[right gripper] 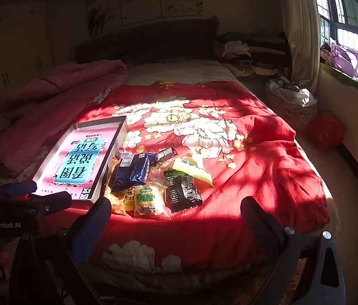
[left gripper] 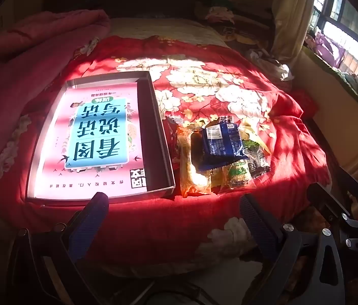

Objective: Organize snacks
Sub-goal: 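Move the left gripper toward the blue biscuit pack in the snack pile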

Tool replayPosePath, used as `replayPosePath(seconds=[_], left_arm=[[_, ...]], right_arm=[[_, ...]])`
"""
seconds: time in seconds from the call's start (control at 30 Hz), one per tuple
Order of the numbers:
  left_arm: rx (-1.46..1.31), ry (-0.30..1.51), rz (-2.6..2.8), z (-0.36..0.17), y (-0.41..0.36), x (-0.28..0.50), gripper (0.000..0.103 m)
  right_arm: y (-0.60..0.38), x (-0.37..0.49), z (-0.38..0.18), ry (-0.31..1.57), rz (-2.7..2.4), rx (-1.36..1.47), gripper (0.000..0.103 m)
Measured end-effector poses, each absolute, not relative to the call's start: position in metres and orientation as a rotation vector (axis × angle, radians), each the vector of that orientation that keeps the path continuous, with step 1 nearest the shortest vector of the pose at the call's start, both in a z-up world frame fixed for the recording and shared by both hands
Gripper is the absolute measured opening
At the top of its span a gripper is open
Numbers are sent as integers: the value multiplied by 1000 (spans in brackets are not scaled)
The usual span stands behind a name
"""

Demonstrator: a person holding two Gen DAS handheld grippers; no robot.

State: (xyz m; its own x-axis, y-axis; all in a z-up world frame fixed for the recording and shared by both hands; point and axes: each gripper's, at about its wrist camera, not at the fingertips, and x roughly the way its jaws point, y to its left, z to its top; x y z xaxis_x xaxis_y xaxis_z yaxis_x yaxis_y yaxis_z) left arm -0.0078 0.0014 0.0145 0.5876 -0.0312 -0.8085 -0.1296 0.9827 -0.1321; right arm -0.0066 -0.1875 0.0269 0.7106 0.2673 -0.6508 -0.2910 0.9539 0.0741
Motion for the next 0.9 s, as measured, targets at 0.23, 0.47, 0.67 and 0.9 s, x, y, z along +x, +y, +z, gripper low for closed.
replayPosePath(seconds=[0.23,0.47,0.67,0.9], left_arm=[[-184,947,53,13,-1,-7,102],[-182,946,50,13,-1,-7,102],[-178,945,41,14,-3,-5,102],[-200,958,7,14,-7,7,102]], right_arm=[[-187,-7,26,716,310,-35,103],[-190,-2,28,720,308,-27,103],[-189,-3,21,720,323,-31,103],[-188,0,14,729,337,-19,103]])
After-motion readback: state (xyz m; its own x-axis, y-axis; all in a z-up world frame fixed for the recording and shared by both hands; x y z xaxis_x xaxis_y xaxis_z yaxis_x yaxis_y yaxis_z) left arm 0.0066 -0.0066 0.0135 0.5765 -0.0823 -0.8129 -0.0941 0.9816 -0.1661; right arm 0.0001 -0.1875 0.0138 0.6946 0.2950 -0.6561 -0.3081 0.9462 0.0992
